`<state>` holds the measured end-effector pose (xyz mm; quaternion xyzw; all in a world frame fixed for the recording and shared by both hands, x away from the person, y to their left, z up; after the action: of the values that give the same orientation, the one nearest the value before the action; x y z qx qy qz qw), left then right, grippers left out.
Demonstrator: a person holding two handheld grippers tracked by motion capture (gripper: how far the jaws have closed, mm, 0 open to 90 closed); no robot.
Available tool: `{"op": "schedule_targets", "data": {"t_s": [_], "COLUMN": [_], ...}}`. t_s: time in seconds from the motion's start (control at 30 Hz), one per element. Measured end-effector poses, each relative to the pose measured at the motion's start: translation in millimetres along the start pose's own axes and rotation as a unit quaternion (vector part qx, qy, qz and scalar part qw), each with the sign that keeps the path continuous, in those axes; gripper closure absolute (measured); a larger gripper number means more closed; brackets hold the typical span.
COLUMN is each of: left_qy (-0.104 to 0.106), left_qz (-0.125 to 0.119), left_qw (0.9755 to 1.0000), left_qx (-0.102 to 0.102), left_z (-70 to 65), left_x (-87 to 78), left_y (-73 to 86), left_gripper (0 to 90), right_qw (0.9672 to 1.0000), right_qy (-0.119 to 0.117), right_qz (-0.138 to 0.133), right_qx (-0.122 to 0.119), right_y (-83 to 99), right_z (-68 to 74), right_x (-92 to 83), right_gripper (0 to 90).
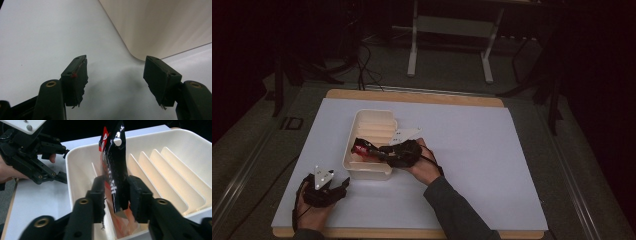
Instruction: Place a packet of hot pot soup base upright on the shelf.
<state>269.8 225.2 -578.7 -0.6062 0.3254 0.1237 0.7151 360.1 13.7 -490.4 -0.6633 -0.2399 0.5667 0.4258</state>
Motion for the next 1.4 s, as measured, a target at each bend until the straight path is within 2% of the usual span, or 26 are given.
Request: {"op": "schedule_targets", "data": {"t_s": [0.2,0.73,1.03,1.17,1.4], "left_qy": [0.000,0.000,0.000,-0.001,0.000], "left_qz": [-0.001,-0.001,-0.002,-0.002,-0.002], "left_qw": [1.0000,1.0000,1.0000,1.0000,1.0000], "left_qx": [0.000,-0.003,-0.002,-0.001,-0.002], "left_z": [0.0,0.0,0.0,0.0,0.0], "left_x": [0.0,0.2,0.0,0.0,-0.1], "left_y": [0.0,0.0,-0.1,-0.1,0.0], "left_gripper": [35.9,35.8,35.9,36.0,36.0], "right_qw": [0.9998,0.9973,0.9958,0.9947,0.9919], "right_qy": [0.013,0.056,0.073,0.081,0.101], "right_qz": [0.000,0.008,0.020,0.020,0.031], "right_qx": [0.015,0.047,0.051,0.060,0.070], "right_y": [1.6,6.9,18.6,25.2,43.8], "right_z": [-3.5,-19.1,-25.7,-29.7,-37.4], "right_x": [-10.2,-44.1,-58.0,-65.9,-78.1], "right_gripper": [57.6,56.3,56.2,56.0,55.4]}}
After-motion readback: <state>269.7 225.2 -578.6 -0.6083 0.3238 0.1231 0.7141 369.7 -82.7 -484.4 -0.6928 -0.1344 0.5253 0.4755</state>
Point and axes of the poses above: each handheld gripper's, and its own axes: x roughly forward along the jaws, y roughly out of its underside, z roughly to its left, the point moved 5 cm from there along x, roughly forward along the jaws, and after that the axes turned 1 degree about y, right-handed, at the moved point
